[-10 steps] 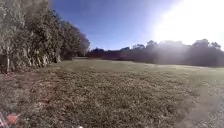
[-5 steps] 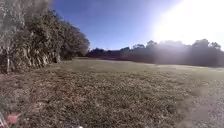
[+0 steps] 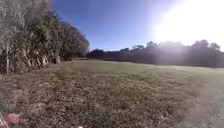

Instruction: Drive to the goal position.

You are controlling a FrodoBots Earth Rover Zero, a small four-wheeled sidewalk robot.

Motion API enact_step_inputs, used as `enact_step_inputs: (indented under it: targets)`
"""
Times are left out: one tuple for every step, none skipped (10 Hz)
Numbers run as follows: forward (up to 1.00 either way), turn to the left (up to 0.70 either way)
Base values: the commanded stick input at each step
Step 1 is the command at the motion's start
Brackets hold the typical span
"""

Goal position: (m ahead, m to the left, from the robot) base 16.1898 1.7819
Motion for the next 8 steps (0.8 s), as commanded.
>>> enact_step_inputs:
  targets:
    - [0.7,0.0]
    - [0.7,0.0]
    - [0.7,0.0]
    - [0.7,0.0]
    - [0.7,0.0]
    - [0.7,0.0]
    - [0.7,0.0]
    - [0.7,0.0]
